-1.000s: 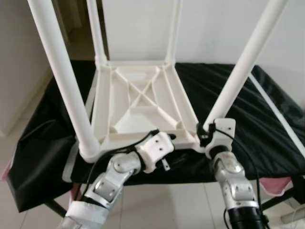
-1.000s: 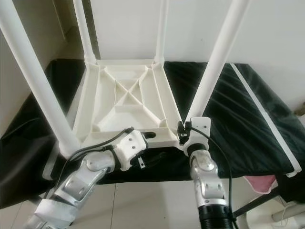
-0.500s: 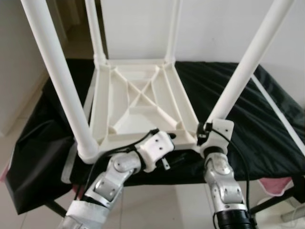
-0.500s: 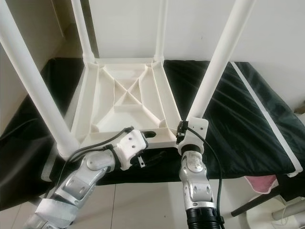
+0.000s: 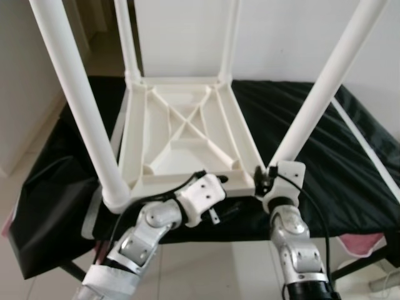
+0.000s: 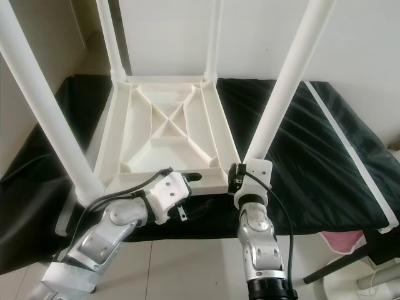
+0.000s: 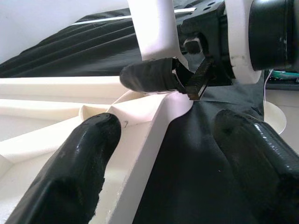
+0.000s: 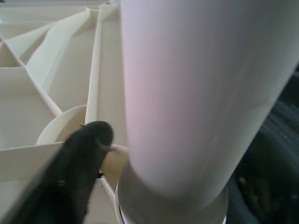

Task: Building children table

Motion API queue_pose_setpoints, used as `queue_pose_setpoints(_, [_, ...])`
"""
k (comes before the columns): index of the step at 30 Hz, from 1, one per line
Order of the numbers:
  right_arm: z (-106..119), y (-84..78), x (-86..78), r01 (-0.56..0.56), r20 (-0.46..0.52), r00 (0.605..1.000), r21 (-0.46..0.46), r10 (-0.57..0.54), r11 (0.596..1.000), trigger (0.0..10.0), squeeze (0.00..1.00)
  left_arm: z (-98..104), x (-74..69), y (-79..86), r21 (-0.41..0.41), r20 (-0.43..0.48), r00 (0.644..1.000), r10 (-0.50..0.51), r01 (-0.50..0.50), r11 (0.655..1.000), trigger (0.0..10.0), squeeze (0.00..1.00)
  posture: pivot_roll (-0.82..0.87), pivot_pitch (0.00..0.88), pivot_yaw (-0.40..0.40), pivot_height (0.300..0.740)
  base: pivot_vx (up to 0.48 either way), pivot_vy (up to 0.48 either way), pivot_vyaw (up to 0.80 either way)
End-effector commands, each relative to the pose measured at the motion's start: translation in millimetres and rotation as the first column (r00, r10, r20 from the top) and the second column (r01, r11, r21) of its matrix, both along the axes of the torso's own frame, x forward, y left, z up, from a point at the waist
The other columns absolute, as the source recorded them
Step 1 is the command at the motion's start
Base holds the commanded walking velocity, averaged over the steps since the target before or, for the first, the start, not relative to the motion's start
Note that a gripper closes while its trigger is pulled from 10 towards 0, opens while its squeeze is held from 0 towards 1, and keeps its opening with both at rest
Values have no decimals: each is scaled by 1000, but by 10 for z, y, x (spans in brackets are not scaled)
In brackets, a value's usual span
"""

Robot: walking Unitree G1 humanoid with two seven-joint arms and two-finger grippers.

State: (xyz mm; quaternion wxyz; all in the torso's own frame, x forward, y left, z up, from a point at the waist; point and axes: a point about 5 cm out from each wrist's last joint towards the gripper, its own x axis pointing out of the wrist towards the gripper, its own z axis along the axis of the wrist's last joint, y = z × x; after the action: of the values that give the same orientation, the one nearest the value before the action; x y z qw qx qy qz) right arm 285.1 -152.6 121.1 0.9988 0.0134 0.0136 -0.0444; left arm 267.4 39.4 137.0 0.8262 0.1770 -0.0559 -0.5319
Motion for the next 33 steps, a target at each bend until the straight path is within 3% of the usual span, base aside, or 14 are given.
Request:
queue_pose_setpoints(1, [-4,-40,-22,-13,-2,1000,1,13,1000,10000,1000,-15,-20,2,1,-2,1000,8,-8,1000,10000,0,-11,0,-57,740,0,0,0])
queue_pose_setpoints(6, [30,-121,-49,-47,15,999,-10,47,999,10000,1000,-19,-36,0,1,-5,1000,10,-10,1000,10000,0,-11,0,-59,740,0,0,0])
queue_pose_setpoints(7, [48,-174,-61,-95,20,995,-8,95,995,10000,0,-15,-40,4,-1,-6,1000,10,-10,1000,10000,0,-12,0,-57,740,0,0,0])
queue_pose_setpoints(11, [78,-235,-71,-140,30,990,-22,141,990,10000,0,-5,-45,4,-3,-8,1000,9,-9,1000,10000,0,-13,0,-54,740,0,0,0])
queue_pose_setpoints(13, [160,-349,-83,-273,52,960,-63,276,960,10000,0,22,-45,19,-13,-18,1000,-3,2,1000,10000,0,-19,0,-50,740,0,0,0])
queue_pose_setpoints(16, [182,-405,-78,-317,54,945,-92,323,944,10000,0,19,-44,24,-11,-23,1000,-8,8,1000,10000,0,-23,0,-45,740,0,0,0])
queue_pose_setpoints(20, [212,-537,-48,-445,24,891,-157,453,882,10000,0,28,-40,22,-9,-30,999,-22,22,1000,10000,0,-31,0,-40,740,0,0,0])
queue_pose_setpoints(23, [219,-546,-41,-475,9,875,-172,484,863,10000,0,36,-32,25,-9,-30,999,-23,22,1000,10000,0,-34,0,-39,740,0,0,0])
queue_pose_setpoints(25, [202,-551,-6,-561,-50,825,-201,564,803,10000,0,41,-19,22,-8,-34,999,-30,30,1000,10000,0,-39,0,-43,740,0,0,0])
queue_pose_setpoints(30, [174,-542,15,-599,-88,798,-213,596,771,10000,0,37,-11,12,-7,-34,999,-28,28,1000,10000,0,-35,0,-39,740,0,0,0])
queue_pose_setpoints(32, [143,-520,64,-638,-123,769,-228,628,736,10000,0,63,-21,-9,-15,-32,999,-31,30,999,10000,0,-30,3,-43,740,0,0,0])
queue_pose_setpoints(33, [122,-509,88,-650,-139,758,-235,637,723,4784,0,63,-25,-12,-14,-32,999,-32,32,999,10000,0,-23,6,-50,740,0,0,0])
